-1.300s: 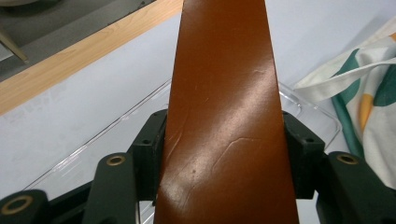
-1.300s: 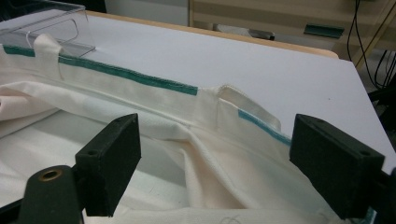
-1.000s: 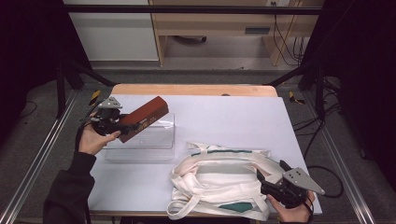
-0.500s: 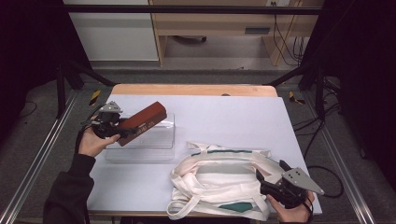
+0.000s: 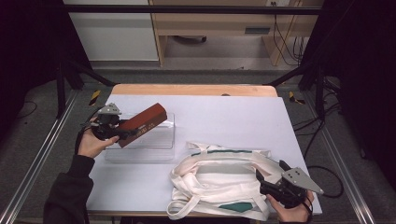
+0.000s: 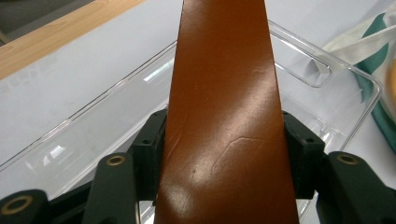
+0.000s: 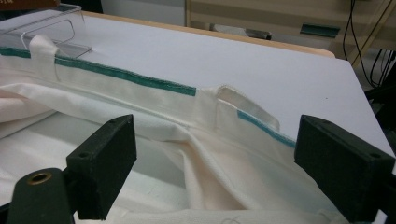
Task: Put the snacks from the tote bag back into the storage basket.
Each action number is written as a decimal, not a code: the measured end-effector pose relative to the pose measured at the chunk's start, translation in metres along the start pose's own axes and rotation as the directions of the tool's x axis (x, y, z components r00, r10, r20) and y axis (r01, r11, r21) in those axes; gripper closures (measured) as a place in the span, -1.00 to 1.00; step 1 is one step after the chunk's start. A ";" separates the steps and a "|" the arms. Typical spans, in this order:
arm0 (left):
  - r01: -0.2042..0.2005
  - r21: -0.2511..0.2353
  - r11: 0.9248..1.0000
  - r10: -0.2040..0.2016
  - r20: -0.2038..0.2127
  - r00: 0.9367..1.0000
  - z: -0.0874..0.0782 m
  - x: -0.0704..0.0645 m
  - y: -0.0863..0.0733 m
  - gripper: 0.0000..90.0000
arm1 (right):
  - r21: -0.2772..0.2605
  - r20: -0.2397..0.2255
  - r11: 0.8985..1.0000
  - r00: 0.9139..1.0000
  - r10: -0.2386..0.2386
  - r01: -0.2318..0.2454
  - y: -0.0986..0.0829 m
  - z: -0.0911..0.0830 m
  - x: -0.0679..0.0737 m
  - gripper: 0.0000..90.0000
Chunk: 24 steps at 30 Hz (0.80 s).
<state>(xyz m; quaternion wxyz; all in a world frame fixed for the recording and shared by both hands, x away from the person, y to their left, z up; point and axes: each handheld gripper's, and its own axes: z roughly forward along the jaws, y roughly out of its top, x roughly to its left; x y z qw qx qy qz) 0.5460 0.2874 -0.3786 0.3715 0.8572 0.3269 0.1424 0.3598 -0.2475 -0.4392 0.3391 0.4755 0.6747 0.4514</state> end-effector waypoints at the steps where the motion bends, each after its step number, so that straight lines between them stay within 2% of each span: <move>1: 0.000 0.000 1.000 0.000 0.000 1.000 0.000 0.000 0.000 -0.04 | 0.000 0.000 1.000 1.000 0.000 0.000 0.000 0.000 0.000 -0.70; 6: -0.026 -0.002 1.000 0.026 0.013 1.000 0.006 -0.007 0.004 -0.04 | -0.001 0.001 1.000 1.000 -0.001 0.001 0.000 0.000 0.000 -0.70; 11: -0.030 -0.001 1.000 0.030 0.015 0.999 0.008 -0.009 0.006 -0.04 | -0.002 0.002 1.000 1.000 -0.002 0.002 0.000 0.000 0.000 -0.70; 21: -0.031 0.004 0.999 0.031 0.018 0.999 0.002 0.001 0.003 -0.04 | 0.000 0.000 1.000 1.000 -0.003 0.003 -0.001 0.000 -0.001 -0.71; 24: -0.032 0.001 0.999 0.032 0.030 0.999 0.002 0.002 0.002 -0.04 | 0.002 0.001 1.000 1.000 -0.007 0.007 -0.001 0.001 0.000 -0.71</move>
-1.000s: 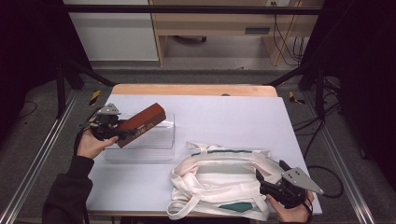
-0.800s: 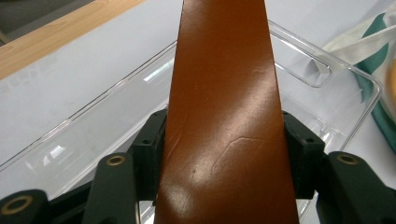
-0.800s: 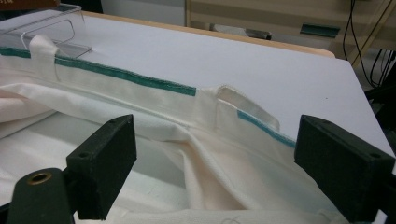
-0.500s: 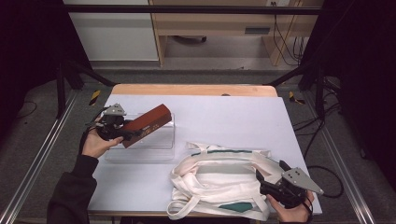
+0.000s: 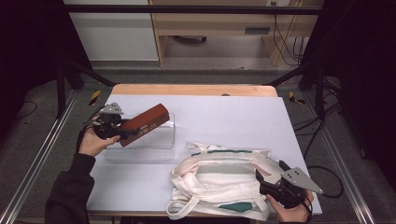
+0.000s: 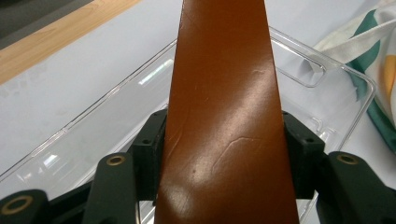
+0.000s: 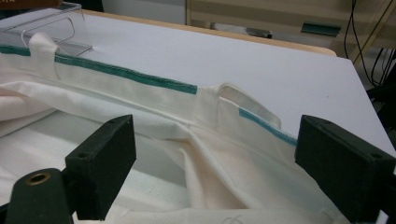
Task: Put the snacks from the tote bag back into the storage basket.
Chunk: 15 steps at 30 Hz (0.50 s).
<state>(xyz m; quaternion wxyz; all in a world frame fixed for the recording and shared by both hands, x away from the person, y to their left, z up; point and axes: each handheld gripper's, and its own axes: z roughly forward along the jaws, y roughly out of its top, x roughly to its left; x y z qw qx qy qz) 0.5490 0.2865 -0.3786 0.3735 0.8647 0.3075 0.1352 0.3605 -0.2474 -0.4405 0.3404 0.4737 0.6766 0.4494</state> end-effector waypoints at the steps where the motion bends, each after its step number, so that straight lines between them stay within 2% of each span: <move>1: -0.002 -0.001 1.000 0.002 0.007 1.000 0.000 -0.001 0.000 -0.04 | 0.000 0.000 1.000 1.000 0.000 0.000 0.000 0.000 0.000 -0.71; 7: -0.030 0.029 0.999 0.030 0.009 1.000 0.009 -0.005 0.001 -0.04 | 0.001 0.000 1.000 1.000 0.000 0.000 0.000 0.000 0.000 -0.71; 15: -0.017 0.050 0.999 0.016 0.002 1.000 0.020 -0.007 -0.005 -0.04 | 0.002 -0.001 1.000 1.000 0.002 -0.002 -0.001 0.001 0.000 -0.71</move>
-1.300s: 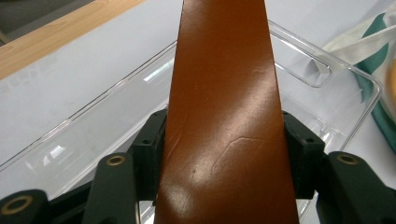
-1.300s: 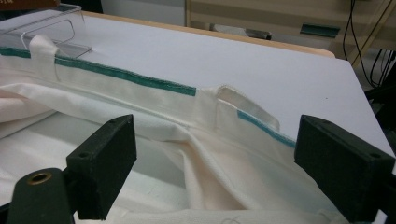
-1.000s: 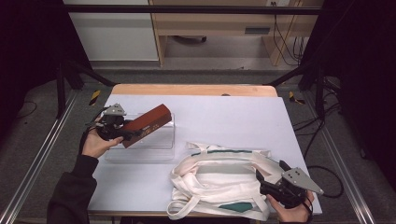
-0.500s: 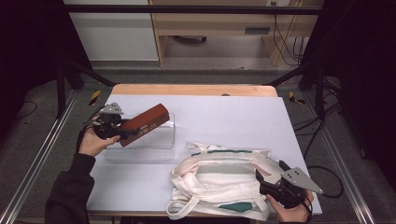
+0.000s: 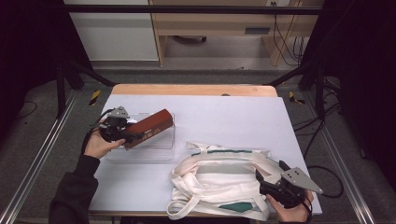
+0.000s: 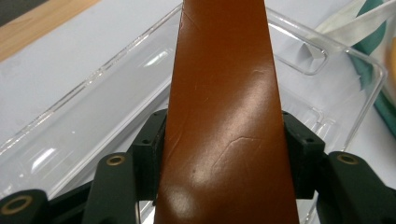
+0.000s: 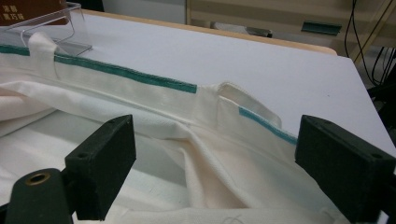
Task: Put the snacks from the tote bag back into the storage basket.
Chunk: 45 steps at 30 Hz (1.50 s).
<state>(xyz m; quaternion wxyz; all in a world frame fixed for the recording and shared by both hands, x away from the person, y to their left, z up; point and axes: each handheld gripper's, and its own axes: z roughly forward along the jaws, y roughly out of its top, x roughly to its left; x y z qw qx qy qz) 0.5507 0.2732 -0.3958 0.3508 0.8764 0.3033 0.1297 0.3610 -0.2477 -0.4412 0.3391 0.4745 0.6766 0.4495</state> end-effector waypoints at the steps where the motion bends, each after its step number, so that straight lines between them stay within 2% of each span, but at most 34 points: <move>1: 0.000 0.000 1.000 0.000 0.000 1.000 0.000 0.000 0.000 -0.04 | -0.003 0.000 1.000 1.000 -0.003 0.003 0.000 0.000 0.000 -0.71; 2: 0.011 0.001 1.000 -0.011 0.005 1.000 0.003 0.000 -0.002 -0.05 | -0.001 -0.002 1.000 1.000 -0.004 0.004 0.000 0.000 0.000 -0.71; 10: 0.021 0.001 1.000 -0.021 0.013 1.000 0.008 0.001 -0.006 -0.05 | 0.001 -0.001 1.000 1.000 0.000 0.000 0.000 0.000 0.001 -0.72; 15: 0.007 0.046 0.999 -0.007 0.003 1.000 0.017 0.000 -0.010 -0.06 | 0.002 -0.004 1.000 1.000 -0.003 0.003 0.000 0.001 0.001 -0.72; 23: 0.015 0.059 0.998 -0.015 -0.006 1.000 0.021 -0.001 -0.013 -0.07 | 0.002 -0.003 1.000 1.000 -0.004 0.004 0.000 0.001 0.001 -0.72; 24: 0.030 0.070 0.997 -0.029 -0.013 0.999 0.022 0.000 -0.013 -0.08 | 0.003 -0.004 1.000 1.000 -0.004 0.004 0.000 0.001 0.001 -0.72; 25: 0.033 0.090 0.995 -0.031 -0.020 0.999 0.022 0.000 -0.013 -0.09 | 0.003 -0.003 1.000 1.000 -0.007 0.007 0.000 0.001 0.001 -0.72; 26: 0.033 0.090 0.995 -0.031 -0.020 0.999 0.022 0.000 -0.013 -0.09 | 0.003 -0.003 1.000 1.000 -0.007 0.007 0.000 0.001 0.001 -0.72; 27: 0.029 0.116 0.993 -0.025 -0.038 0.999 0.025 -0.002 -0.013 -0.10 | 0.004 -0.006 1.000 1.000 0.000 0.000 0.000 0.000 0.002 -0.72; 30: 0.031 0.120 0.992 -0.026 -0.044 0.999 0.025 -0.003 -0.013 -0.10 | 0.003 -0.006 1.000 1.000 0.000 0.000 0.000 0.000 0.002 -0.72; 35: 0.071 0.145 0.987 -0.063 -0.058 0.996 0.027 -0.002 -0.014 -0.17 | 0.002 -0.005 1.000 1.000 -0.002 0.002 0.001 0.000 0.002 -0.72; 41: 0.098 0.095 0.991 -0.092 -0.068 0.993 0.021 -0.003 -0.014 -0.26 | 0.002 -0.005 1.000 1.000 -0.002 0.002 0.001 0.000 0.002 -0.72; 42: 0.112 0.059 0.992 -0.108 -0.070 0.992 0.016 -0.005 -0.015 -0.26 | 0.002 -0.004 1.000 1.000 -0.002 0.002 0.000 0.000 0.002 -0.72; 43: 0.112 0.059 0.992 -0.108 -0.070 0.992 0.016 -0.005 -0.015 -0.27 | 0.001 -0.006 1.000 1.000 0.000 0.000 0.000 0.000 0.002 -0.72; 44: 0.130 0.008 0.991 -0.129 -0.082 0.988 0.010 -0.008 -0.015 -0.26 | 0.004 -0.007 1.000 1.000 0.003 -0.003 0.000 0.000 0.002 -0.72; 45: 0.135 -0.012 0.991 -0.136 -0.088 0.987 0.006 -0.010 -0.016 -0.24 | 0.003 -0.006 1.000 1.000 0.000 0.000 0.000 0.000 0.002 -0.72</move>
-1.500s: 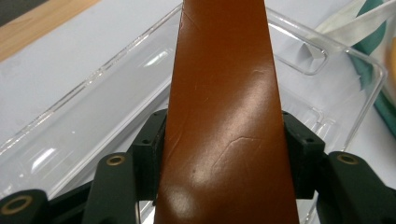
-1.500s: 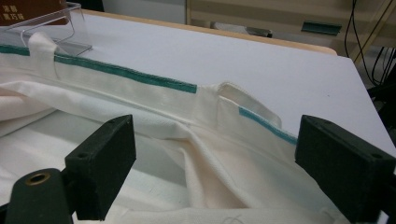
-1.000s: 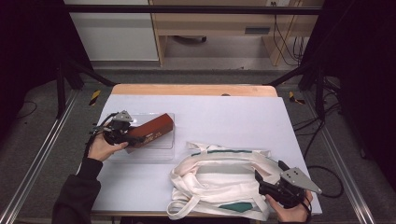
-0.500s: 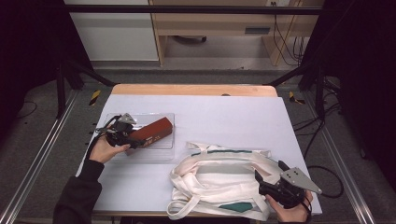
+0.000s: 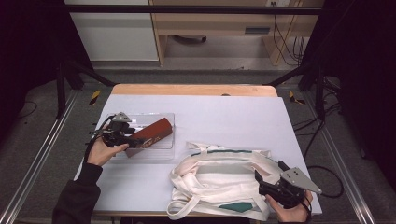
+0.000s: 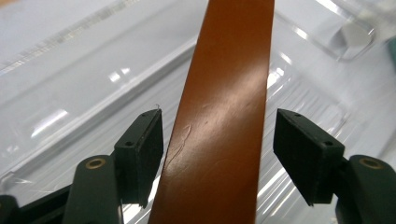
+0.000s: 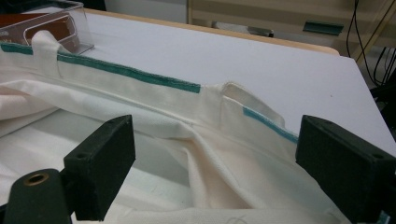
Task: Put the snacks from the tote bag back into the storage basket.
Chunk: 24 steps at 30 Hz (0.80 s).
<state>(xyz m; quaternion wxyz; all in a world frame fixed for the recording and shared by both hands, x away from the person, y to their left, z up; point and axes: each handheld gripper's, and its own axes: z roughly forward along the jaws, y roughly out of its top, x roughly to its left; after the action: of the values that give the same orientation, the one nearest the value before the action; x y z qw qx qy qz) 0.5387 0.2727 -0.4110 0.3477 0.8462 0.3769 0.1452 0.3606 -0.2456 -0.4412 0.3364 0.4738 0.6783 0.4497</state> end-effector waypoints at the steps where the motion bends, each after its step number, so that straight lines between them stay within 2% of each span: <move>1: 0.007 -0.026 1.000 -0.007 -0.010 1.000 -0.004 -0.002 -0.001 -0.19 | 0.001 -0.001 1.000 1.000 -0.001 0.001 0.000 0.000 0.000 -0.72; 2: 0.007 -0.026 1.000 -0.007 -0.010 1.000 -0.004 -0.002 -0.001 -0.15 | 0.001 -0.001 1.000 1.000 -0.001 0.001 0.000 0.000 0.000 -0.72; 3: 0.021 -0.074 0.997 -0.024 -0.033 0.999 -0.010 -0.008 -0.004 -0.11 | 0.000 -0.002 1.000 1.000 -0.002 0.002 0.000 0.000 0.000 -0.72; 4: 0.025 -0.095 0.995 -0.029 -0.043 0.999 -0.013 -0.010 -0.006 -0.06 | 0.001 -0.003 1.000 1.000 -0.003 0.003 0.000 0.000 0.000 -0.72; 5: 0.025 -0.095 0.995 -0.029 -0.043 0.999 -0.013 -0.010 -0.006 0.01 | 0.001 -0.003 1.000 1.000 -0.003 0.003 0.000 0.000 0.000 -0.72; 6: 0.045 -0.140 0.989 -0.053 -0.049 0.997 -0.017 -0.016 -0.011 0.11 | 0.000 -0.003 1.000 1.000 -0.003 0.003 0.000 0.001 0.000 -0.72; 7: 0.055 -0.158 0.986 -0.063 -0.049 0.997 -0.018 -0.018 -0.013 0.16 | 0.001 -0.003 1.000 1.000 -0.002 0.002 0.000 0.001 0.000 -0.72; 9: 0.045 -0.165 0.985 -0.058 -0.074 0.996 -0.020 -0.022 -0.014 0.29 | 0.002 -0.007 1.000 1.000 0.000 0.000 0.001 0.001 0.001 -0.72; 11: 0.055 -0.177 0.983 -0.070 -0.078 0.995 -0.021 -0.023 -0.015 0.45 | -0.003 -0.009 1.000 1.000 -0.002 0.002 0.002 0.001 0.002 -0.72; 12: 0.083 -0.203 0.976 -0.097 -0.063 0.993 -0.022 -0.025 -0.019 0.51 | -0.006 -0.013 1.000 1.000 0.001 -0.001 0.004 0.001 0.002 -0.72; 15: 0.090 -0.193 0.977 -0.105 -0.067 0.992 -0.021 -0.028 -0.021 0.64 | -0.012 -0.017 1.000 1.000 -0.007 0.007 0.007 0.002 0.003 -0.71; 16: 0.093 -0.200 0.975 -0.108 -0.065 0.992 -0.021 -0.030 -0.023 0.78 | -0.018 -0.026 1.000 1.000 -0.011 0.010 0.011 0.002 0.005 -0.70; 20: 0.087 -0.187 0.979 -0.102 -0.075 0.992 -0.019 -0.034 -0.023 0.97 | -0.025 -0.034 1.000 0.999 -0.017 0.016 0.017 0.003 0.008 -0.70; 21: 0.076 -0.170 0.982 -0.090 -0.074 0.993 -0.016 -0.036 -0.023 1.00 | -0.026 -0.034 0.999 0.999 -0.019 0.018 0.018 0.004 0.008 -0.70; 24: 0.071 -0.152 0.986 -0.083 -0.071 0.994 -0.012 -0.038 -0.023 1.00 | -0.032 -0.038 0.999 0.999 -0.020 0.019 0.023 0.006 0.010 -0.70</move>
<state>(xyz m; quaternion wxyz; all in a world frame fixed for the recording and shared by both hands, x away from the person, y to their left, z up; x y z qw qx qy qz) 0.4944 0.2610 -0.4174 0.4005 0.7965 0.4105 0.1917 0.3702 -0.2312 -0.4222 0.3352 0.4531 0.6821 0.4659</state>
